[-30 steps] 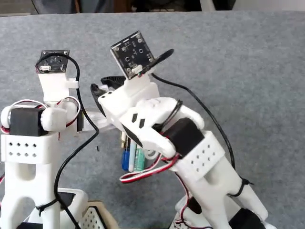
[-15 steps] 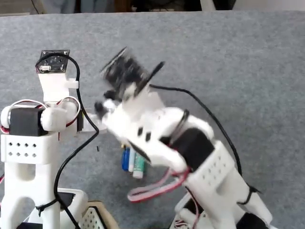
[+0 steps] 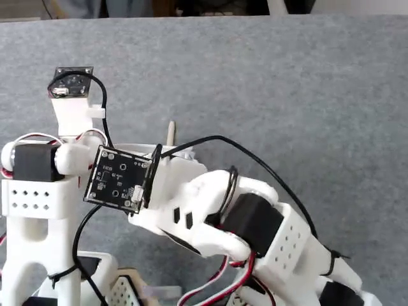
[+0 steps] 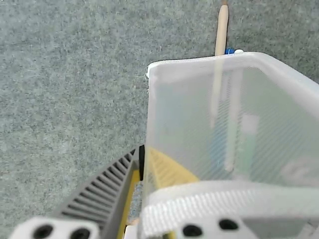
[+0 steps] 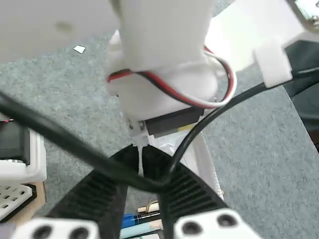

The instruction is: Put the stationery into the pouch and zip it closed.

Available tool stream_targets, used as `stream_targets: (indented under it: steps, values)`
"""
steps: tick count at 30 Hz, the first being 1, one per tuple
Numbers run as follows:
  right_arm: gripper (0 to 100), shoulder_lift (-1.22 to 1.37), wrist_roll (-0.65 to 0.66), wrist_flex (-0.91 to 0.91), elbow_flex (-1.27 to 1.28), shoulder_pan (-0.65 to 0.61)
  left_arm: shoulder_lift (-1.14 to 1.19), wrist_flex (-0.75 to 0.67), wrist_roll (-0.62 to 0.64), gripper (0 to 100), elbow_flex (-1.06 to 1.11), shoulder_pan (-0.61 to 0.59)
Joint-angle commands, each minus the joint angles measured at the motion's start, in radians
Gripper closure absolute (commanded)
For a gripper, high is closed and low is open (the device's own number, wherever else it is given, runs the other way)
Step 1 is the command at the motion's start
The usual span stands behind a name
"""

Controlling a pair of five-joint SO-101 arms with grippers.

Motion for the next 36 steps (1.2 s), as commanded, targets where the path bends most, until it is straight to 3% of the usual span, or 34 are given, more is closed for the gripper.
stream_targets:
  steps: [1,5,9,14,18,22,28,36]
  values:
    - [98.3,-0.035,0.009,0.046,-0.053,0.068,0.055,0.008,-0.006,97,0.012,-0.021]
    - [98.2,-0.11,0.006,0.126,-0.097,0.186,0.048,0.006,-0.006,97,0.004,-0.039]
    - [97.7,-0.206,0.006,0.227,-0.127,0.299,0.057,-0.002,-0.003,97,-0.079,-0.159]
    - [85.7,-0.251,-0.009,0.368,-0.061,0.43,0.057,-0.012,-0.005,97,-0.119,-0.266]
    - [85.3,-0.251,-0.055,0.308,0.139,0.517,0.054,-0.015,-0.003,97,-0.137,-0.358]
    - [85.3,-0.231,-0.1,0.104,0.409,0.535,0.054,-0.015,-0.006,97,-0.15,-0.447]
    - [85.1,0.056,-0.186,-0.109,0.507,0.535,0.051,-0.014,-0.006,97,-0.114,-0.461]
    - [85.1,0.682,-0.396,-0.187,0.17,0.566,0.049,-0.014,-0.006,97,-0.099,-0.461]
